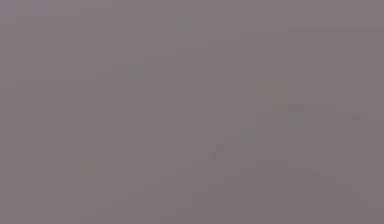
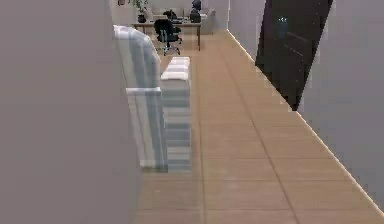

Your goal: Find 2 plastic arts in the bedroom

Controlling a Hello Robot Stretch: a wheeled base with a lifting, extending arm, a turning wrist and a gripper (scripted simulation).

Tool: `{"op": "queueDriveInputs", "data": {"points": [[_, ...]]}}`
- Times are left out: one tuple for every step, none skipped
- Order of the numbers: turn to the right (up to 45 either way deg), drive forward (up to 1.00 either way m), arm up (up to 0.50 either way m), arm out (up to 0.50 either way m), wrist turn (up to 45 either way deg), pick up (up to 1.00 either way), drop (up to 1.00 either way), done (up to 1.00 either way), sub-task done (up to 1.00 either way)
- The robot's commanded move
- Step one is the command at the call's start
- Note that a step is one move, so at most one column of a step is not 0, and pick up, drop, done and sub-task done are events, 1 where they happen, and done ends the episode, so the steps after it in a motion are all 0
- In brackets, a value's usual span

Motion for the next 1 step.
{"op": "queueDriveInputs", "data": {"points": [[45.0, 0.0, 0.0, 0.0, 0.0, 0.0, 0.0, 0.0, 0.0]]}}
